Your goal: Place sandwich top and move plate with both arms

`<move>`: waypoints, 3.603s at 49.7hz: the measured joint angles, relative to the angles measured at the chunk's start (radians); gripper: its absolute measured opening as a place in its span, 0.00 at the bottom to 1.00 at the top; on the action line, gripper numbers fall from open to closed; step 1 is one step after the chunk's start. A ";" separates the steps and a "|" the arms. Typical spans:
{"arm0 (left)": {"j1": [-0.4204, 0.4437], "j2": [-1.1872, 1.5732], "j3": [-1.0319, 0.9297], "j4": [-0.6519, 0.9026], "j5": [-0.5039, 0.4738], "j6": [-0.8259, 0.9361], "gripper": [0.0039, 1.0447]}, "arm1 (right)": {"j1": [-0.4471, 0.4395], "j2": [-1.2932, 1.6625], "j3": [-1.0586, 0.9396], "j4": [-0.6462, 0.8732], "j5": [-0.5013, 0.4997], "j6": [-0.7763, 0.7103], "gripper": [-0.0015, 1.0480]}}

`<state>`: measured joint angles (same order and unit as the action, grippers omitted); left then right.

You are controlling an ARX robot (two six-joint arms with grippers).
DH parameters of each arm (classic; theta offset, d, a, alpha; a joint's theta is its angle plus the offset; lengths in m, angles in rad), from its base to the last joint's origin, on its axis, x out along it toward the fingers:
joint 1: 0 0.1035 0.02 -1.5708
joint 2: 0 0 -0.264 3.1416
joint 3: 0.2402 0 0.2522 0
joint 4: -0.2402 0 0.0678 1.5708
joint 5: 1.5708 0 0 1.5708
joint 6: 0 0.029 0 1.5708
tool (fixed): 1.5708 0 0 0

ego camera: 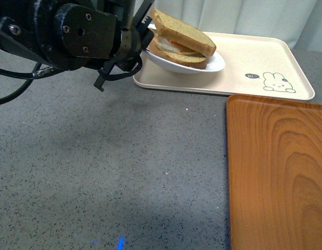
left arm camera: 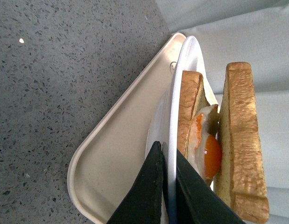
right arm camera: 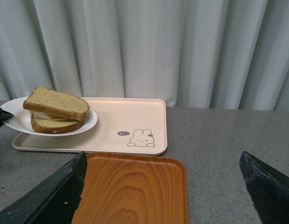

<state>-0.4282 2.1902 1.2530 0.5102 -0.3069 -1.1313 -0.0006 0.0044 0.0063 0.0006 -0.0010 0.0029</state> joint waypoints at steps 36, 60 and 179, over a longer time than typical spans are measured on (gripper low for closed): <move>0.042 0.053 0.004 -0.102 -0.023 0.101 0.55 | 0.000 0.000 0.000 0.000 0.000 0.000 0.91; 0.183 -0.231 -0.322 -0.025 0.012 0.207 0.94 | 0.000 0.000 0.000 0.000 0.000 0.000 0.91; 0.428 -2.185 -1.235 -0.510 0.307 1.123 0.92 | 0.000 0.000 0.000 0.000 0.000 0.000 0.91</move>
<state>-0.0002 0.0048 0.0181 0.0006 0.0002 -0.0078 -0.0006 0.0044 0.0063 0.0006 -0.0010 0.0029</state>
